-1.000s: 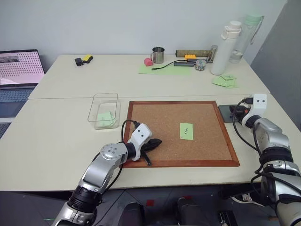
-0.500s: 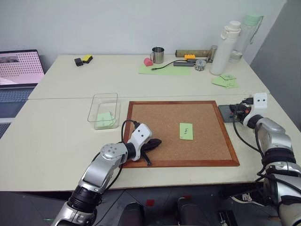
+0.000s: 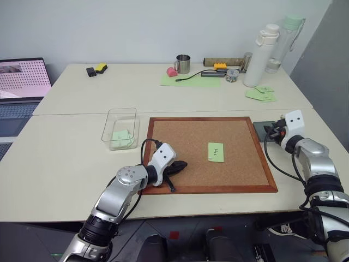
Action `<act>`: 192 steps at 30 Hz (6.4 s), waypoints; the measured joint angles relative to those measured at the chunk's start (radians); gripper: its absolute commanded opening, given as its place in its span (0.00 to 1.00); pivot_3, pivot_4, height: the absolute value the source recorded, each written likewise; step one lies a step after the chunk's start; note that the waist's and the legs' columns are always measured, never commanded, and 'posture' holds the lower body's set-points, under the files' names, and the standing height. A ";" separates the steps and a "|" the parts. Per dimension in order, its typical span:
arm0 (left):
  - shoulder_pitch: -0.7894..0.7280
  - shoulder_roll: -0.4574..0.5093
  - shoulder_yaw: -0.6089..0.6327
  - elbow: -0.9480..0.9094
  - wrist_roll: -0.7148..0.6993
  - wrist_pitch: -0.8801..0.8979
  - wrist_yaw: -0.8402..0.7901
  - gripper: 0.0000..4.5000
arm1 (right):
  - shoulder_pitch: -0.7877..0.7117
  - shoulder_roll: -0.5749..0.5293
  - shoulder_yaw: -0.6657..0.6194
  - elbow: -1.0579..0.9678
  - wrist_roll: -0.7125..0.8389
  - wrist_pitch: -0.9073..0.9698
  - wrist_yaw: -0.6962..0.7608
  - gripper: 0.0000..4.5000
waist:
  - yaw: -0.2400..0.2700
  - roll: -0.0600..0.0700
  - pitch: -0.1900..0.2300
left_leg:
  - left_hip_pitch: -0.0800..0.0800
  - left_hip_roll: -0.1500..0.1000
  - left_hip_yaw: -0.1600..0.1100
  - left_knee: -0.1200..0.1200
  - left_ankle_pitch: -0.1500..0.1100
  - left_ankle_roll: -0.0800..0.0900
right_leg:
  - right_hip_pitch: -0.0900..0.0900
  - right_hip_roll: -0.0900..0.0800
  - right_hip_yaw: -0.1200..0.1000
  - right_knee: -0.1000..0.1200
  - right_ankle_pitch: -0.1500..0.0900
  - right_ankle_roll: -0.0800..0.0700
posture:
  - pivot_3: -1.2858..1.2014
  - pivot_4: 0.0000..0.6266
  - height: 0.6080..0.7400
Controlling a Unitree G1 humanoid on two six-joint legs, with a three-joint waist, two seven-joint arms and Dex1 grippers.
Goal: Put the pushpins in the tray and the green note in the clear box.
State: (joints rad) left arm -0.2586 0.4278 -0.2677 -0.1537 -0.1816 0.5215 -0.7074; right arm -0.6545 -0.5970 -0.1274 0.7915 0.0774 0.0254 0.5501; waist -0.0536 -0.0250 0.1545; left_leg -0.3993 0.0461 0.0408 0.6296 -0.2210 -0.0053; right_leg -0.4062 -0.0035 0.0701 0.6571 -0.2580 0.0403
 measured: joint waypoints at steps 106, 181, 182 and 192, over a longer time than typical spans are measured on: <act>-0.037 -0.072 0.018 0.131 0.009 -0.138 -0.072 0.00 | 0.479 0.232 0.242 -1.128 0.220 0.491 -0.029 0.00 | 0.024 -0.006 0.008 | -0.002 0.000 -0.007 0.001 0.000 0.000 | 0.000 0.000 -0.007 0.002 -0.002 -0.001 | 0.52 0.24 1.00; -0.308 -0.179 0.168 0.110 -0.467 0.325 -0.024 0.00 | 0.352 -0.079 0.125 -1.128 -0.028 0.067 0.222 0.00 | 0.028 -0.015 0.016 | -0.002 -0.001 -0.007 0.002 0.003 -0.005 | 0.000 -0.002 -0.006 0.005 0.001 -0.006 | 0.52 0.24 1.00; -0.317 -0.159 0.120 0.089 -0.420 0.265 -0.052 0.00 | 0.354 -0.051 0.062 -1.100 0.003 0.153 0.169 0.00 | 0.028 -0.015 0.016 | -0.002 -0.001 -0.007 0.002 0.004 -0.007 | 0.000 -0.002 -0.006 0.005 0.001 -0.006 | 0.52 0.24 1.00; -0.376 -0.171 -0.098 0.108 -0.105 -0.155 -0.131 0.00 | 0.241 0.017 -0.208 -0.648 0.162 0.500 -0.029 0.00 | 0.019 -0.013 0.017 | -0.001 -0.003 -0.004 0.001 0.004 -0.007 | 0.000 -0.001 -0.004 0.004 0.001 -0.006 | 0.52 0.24 1.00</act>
State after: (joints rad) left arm -0.6347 0.2565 -0.3660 -0.0453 -0.2868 0.3669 -0.8379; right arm -0.4137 -0.5796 -0.3355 0.1435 0.2390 0.5255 0.5211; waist -0.0341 -0.0381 0.1712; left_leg -0.4007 0.0436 0.0368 0.6304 -0.2170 -0.0120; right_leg -0.4066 -0.0047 0.0663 0.6608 -0.2566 0.0344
